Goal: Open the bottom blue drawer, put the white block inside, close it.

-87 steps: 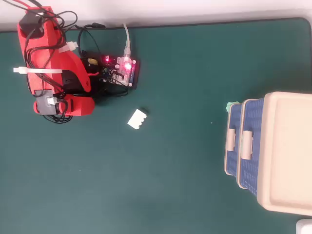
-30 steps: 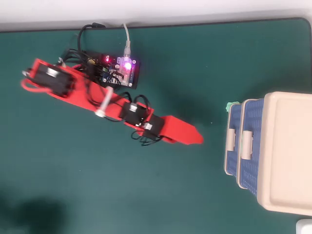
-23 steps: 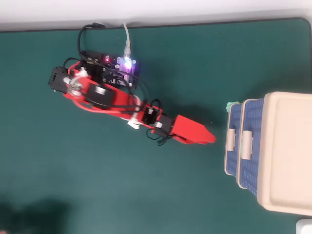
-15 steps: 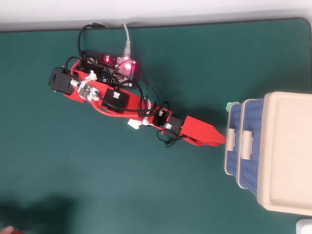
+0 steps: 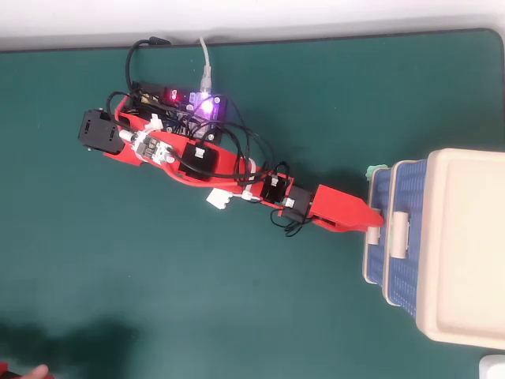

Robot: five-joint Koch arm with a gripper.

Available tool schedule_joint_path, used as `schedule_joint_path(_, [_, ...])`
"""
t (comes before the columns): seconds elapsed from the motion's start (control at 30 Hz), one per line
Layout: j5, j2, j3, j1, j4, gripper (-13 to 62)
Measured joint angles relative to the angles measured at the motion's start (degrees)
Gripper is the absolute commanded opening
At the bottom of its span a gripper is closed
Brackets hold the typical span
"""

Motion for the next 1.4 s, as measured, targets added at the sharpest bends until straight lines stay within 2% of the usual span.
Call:
schedule_joint_path(0.13, [0.0, 0.0, -0.09, 0.0, 3.52, -7.6])
schedule_joint_path(0.17, [0.0, 0.09, -0.09, 0.0, 4.04, -8.2])
schedule_joint_path(0.73, [0.44, 1.49, 1.05, 0.53, 6.42, -8.2])
schedule_joint_path(1.23, [6.15, 30.06, 41.92, 3.52, 7.29, -7.9])
schedule_joint_path(1.3, [6.33, 32.26, 45.35, 4.48, 7.29, -7.7])
schedule_joint_path(1.33, [6.33, 32.52, 45.62, 4.48, 7.29, -5.4])
schedule_joint_path(1.4, [6.33, 32.7, 45.7, 4.48, 7.29, 10.4])
